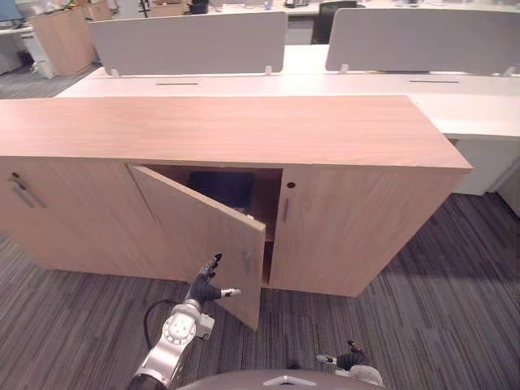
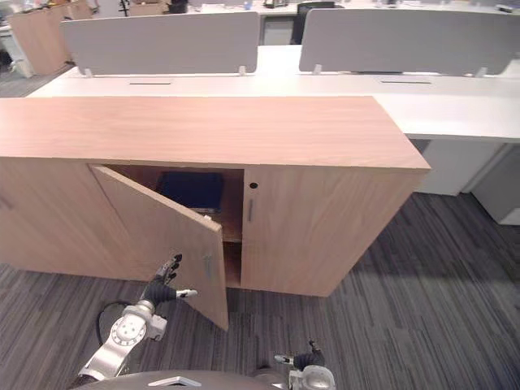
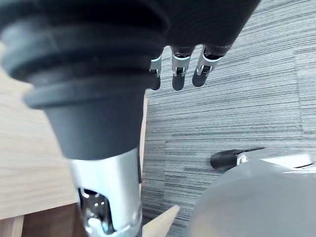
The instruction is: Walk over to the cabinet, pick up the folder, carry it to the office cabinet, place the folder inside the office cabinet, then close the office cabinet door
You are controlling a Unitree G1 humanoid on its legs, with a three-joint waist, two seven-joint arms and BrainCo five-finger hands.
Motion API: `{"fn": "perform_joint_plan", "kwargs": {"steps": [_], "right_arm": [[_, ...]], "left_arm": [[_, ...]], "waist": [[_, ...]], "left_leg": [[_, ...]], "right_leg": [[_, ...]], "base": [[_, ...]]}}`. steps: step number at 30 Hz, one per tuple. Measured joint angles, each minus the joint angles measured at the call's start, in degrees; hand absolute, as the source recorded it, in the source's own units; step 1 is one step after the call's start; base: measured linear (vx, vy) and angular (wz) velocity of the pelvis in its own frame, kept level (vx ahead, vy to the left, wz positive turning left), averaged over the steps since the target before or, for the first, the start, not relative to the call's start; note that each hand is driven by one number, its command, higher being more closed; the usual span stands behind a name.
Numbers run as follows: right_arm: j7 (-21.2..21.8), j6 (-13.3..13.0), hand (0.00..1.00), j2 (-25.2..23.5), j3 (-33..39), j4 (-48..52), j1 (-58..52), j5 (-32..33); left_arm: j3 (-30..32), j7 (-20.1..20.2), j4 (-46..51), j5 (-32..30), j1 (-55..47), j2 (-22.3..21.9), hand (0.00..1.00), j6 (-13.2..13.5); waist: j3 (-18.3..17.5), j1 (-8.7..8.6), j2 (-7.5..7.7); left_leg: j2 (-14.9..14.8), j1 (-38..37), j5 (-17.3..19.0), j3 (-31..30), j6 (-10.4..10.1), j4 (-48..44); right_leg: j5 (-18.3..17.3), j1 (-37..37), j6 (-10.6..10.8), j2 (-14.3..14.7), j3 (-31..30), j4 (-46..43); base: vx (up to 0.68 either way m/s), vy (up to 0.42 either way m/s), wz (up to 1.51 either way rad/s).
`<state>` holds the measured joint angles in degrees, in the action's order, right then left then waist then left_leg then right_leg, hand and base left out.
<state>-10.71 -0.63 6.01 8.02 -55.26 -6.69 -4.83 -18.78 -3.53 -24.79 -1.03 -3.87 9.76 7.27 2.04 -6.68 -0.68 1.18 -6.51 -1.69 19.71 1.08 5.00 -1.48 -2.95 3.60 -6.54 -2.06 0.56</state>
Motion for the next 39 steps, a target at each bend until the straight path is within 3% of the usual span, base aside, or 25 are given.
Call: {"fn": "perform_joint_plan", "kwargs": {"steps": [7, 10, 16, 23, 33, 39], "right_arm": [[0.0, 0.5, 0.00, 0.0, 0.0, -0.3, -0.3, 0.0], [-0.2, 0.5, 0.00, 0.0, 0.1, -0.8, -0.3, 0.1], [-0.4, 0.9, 0.00, -0.1, 0.0, -2.0, 0.3, 0.1], [-0.4, 0.9, 0.00, -0.2, -0.1, -2.0, 0.3, 0.6], [-0.5, 0.8, 0.00, -0.8, -0.1, -2.0, 0.1, 1.0], [-0.6, 0.8, 0.00, -1.0, 0.2, -2.0, 0.1, 1.2]], "left_arm": [[3.9, -5.0, -8.6, -0.6, 8.5, 0.2, 0.00, -1.2], [7.1, -8.2, -12.3, 0.6, 12.9, 1.7, 0.00, -2.7], [8.0, -10.8, -15.5, 3.2, 17.3, 4.7, 0.00, -3.8], [7.6, -10.0, -17.0, 3.3, 18.7, 4.7, 0.00, -3.8], [7.2, -8.7, -19.2, 3.2, 19.6, 3.3, 0.00, -3.7], [5.8, -7.9, -19.0, 3.7, 15.6, 1.4, 0.00, -3.7]], "waist": [[-0.4, -1.23, 0.43], [-0.6, -1.50, 0.45], [-0.7, -1.68, 0.69], [-0.7, -2.89, 0.87], [-0.7, -2.81, 2.12], [-0.8, -2.61, 2.11]], "left_leg": [[-0.2, 0.1, 1.4, 2.0, -0.5, 0.0], [-0.5, 0.8, 2.0, 2.7, -0.8, -0.1], [-1.3, 1.4, 2.0, 2.6, -0.7, -0.4], [-1.8, 1.2, 2.1, 2.0, -0.8, -0.3], [-1.8, 1.3, 1.5, 0.6, -1.3, 0.0], [-1.5, 1.5, 1.7, 0.5, -0.9, 0.0]], "right_leg": [[1.8, 1.2, 0.0, 0.1, -0.8, 0.4], [3.3, 1.6, 1.5, 0.4, -1.0, 1.7], [4.5, 1.6, 0.6, 1.4, -0.4, 4.0], [4.9, 1.5, 0.0, 1.8, 1.2, 4.0], [3.8, 1.4, 0.4, 1.6, 2.9, 3.9], [4.0, 1.3, 0.7, 1.1, 3.1, 3.9]], "base": [[0.07, 0.000, -0.17], [0.12, -0.033, -0.14], [0.10, -0.050, -0.09], [-0.03, -0.060, -0.06], [-0.11, -0.052, 0.07], [0.03, -0.006, 0.01]]}}
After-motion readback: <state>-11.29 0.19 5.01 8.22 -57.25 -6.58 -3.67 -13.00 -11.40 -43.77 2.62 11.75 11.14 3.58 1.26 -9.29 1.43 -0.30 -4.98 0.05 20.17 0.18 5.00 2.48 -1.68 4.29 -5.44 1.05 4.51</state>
